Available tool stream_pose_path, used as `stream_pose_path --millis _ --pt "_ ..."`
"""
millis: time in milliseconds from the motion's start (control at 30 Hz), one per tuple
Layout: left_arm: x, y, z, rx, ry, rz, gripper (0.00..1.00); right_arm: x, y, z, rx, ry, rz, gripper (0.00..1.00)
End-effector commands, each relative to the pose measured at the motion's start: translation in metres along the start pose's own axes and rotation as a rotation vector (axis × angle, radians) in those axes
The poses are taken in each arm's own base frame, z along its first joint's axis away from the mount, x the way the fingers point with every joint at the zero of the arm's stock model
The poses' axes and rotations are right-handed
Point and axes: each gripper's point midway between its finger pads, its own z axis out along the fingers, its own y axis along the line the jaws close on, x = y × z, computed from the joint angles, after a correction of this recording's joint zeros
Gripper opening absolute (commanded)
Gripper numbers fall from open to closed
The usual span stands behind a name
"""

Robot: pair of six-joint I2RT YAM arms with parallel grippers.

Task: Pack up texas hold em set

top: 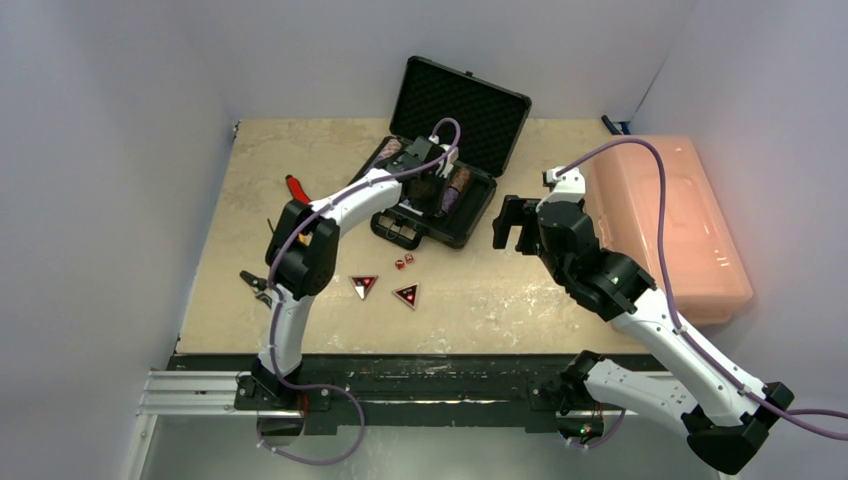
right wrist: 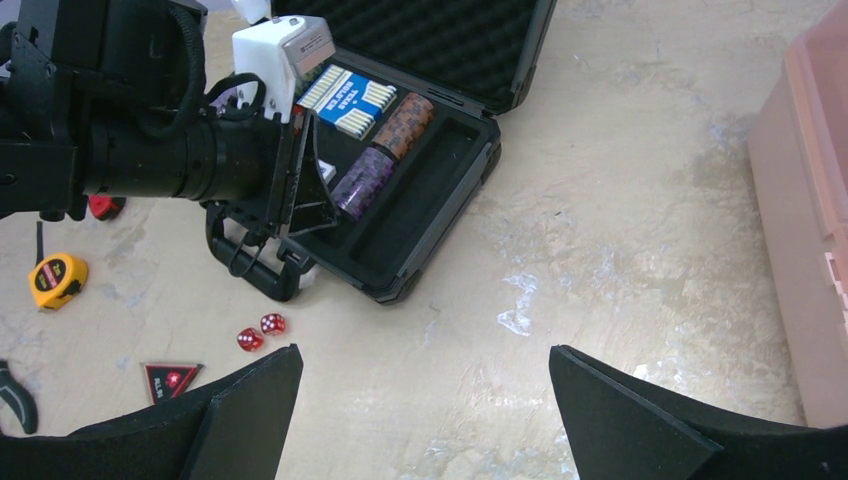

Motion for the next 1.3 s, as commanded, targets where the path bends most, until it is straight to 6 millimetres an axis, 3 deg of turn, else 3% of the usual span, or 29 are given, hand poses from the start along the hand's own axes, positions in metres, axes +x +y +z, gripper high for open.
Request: stream_pose_path --millis 0,467,533,733,900,1200,1267 --pt "-0.026 -0.009 0.003 0.038 -0.063 -0.010 0.13 -0.002 -0.004 -0.002 0.020 -0.010 0.003 0.99" --pt "-0.040 -0.012 0.010 0.044 -0.081 -0.013 0.12 0.000 -0.006 0.004 0.038 -0.006 -0.017 0.99" --pt "-0.041 -0.011 0.005 0.035 -0.087 -0.012 0.18 0.000 -0.005 0.004 0.039 -0.004 -0.022 0.99" --pt "-0.047 -0.002 -0.022 -0.034 -0.123 -0.023 0.53 -0.001 -0.006 0.004 0.041 -0.008 -0.024 0.99" --pt "-0.055 0.004 -0.051 -0.084 -0.145 -0.031 0.63 -0.001 -0.003 0.004 0.028 -0.006 -0.019 0.99" --pt "-0.076 0.018 -0.124 -0.199 -0.269 -0.038 0.70 -0.008 -0.001 -0.003 0.007 -0.023 0.000 0.99" --pt "-0.078 0.024 -0.142 -0.232 -0.302 -0.056 0.88 -0.009 -0.001 -0.005 0.004 -0.027 0.002 0.99"
